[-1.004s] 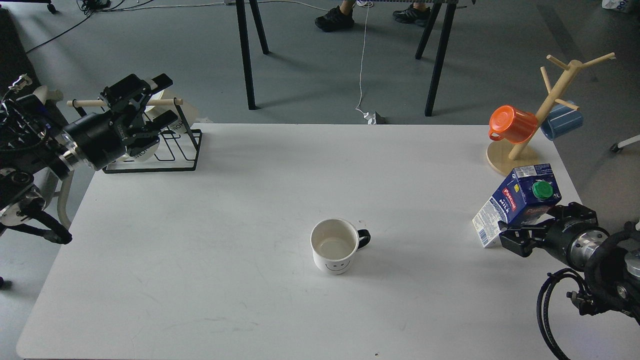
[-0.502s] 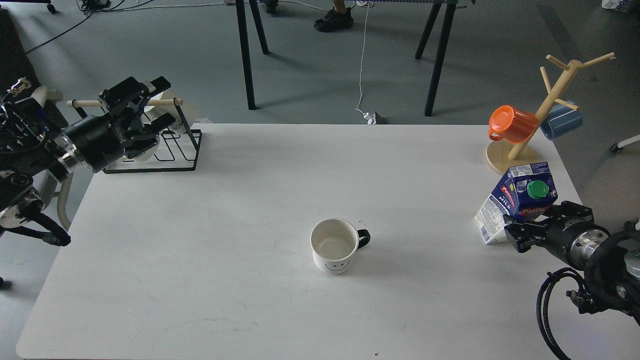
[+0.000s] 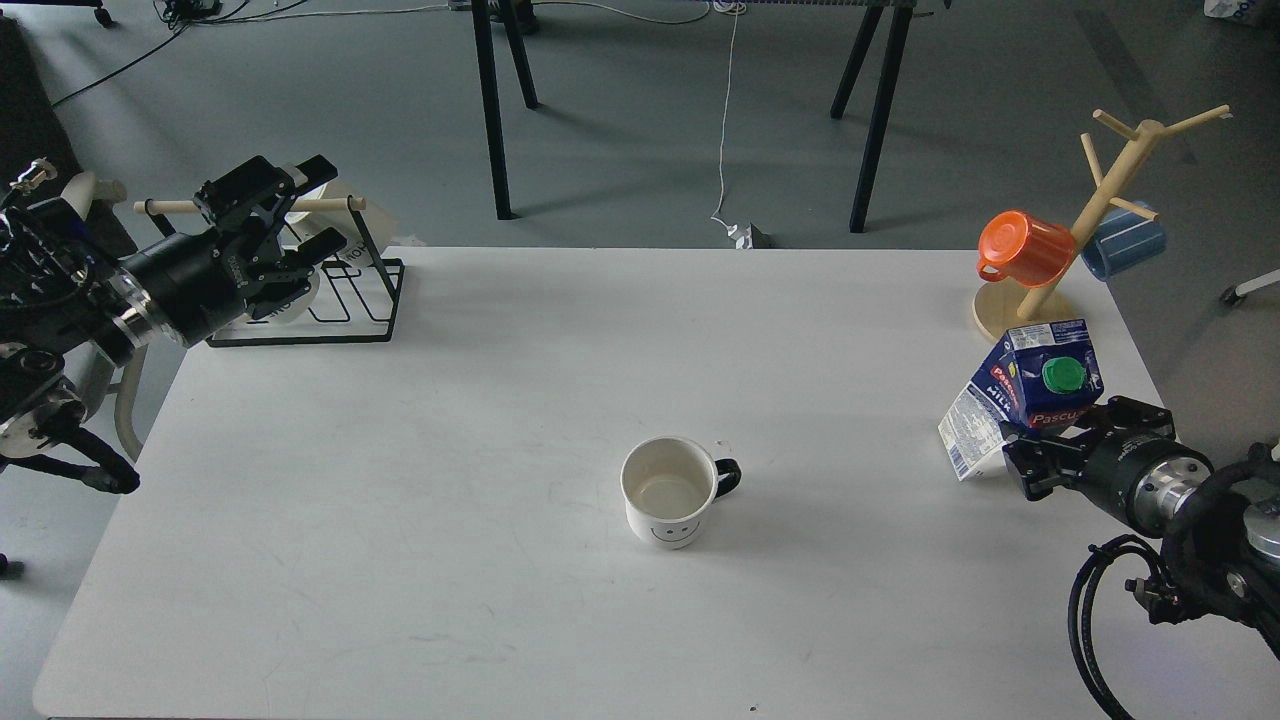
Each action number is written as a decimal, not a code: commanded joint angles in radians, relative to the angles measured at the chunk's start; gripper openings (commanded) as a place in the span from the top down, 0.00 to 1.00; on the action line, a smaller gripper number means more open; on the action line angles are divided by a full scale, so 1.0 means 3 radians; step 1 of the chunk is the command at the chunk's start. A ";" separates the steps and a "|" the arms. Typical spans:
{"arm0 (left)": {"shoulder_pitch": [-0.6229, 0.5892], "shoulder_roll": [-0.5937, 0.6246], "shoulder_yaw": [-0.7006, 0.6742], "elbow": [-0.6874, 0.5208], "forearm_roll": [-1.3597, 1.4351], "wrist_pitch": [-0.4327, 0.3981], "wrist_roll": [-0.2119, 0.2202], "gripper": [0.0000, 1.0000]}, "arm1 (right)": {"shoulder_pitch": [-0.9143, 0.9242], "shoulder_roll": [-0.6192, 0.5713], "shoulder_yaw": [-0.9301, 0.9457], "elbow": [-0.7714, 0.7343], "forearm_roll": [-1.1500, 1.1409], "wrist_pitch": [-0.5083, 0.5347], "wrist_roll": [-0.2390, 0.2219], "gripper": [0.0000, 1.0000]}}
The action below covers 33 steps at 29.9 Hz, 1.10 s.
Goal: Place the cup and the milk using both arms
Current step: 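Lift the milk carton and carry it beside the white mug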
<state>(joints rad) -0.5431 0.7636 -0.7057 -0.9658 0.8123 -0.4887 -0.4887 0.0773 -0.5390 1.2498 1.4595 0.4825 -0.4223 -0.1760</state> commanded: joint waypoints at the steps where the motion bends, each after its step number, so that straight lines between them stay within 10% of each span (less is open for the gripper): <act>1: 0.0000 -0.0025 0.0000 0.0003 0.0002 0.0000 0.0000 0.01 | -0.0028 -0.0034 -0.0044 0.0125 0.0002 0.0058 -0.0012 0.46; 17: 0.0000 -0.0030 0.0087 0.0003 0.0018 0.0000 0.0000 0.01 | -0.0232 -0.0111 -0.0556 0.0816 -0.0003 0.0441 -0.0001 0.45; 33: 0.0000 -0.0050 0.0087 0.0003 0.0018 0.0000 0.0000 0.01 | -0.0431 0.0651 -0.0653 0.0780 -0.0294 0.0518 0.0259 0.44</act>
<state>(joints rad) -0.5430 0.7486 -0.6793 -0.9648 0.8177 -0.4887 -0.4887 -0.0398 -0.3811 1.0493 1.6972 0.4035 -0.2655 -0.1201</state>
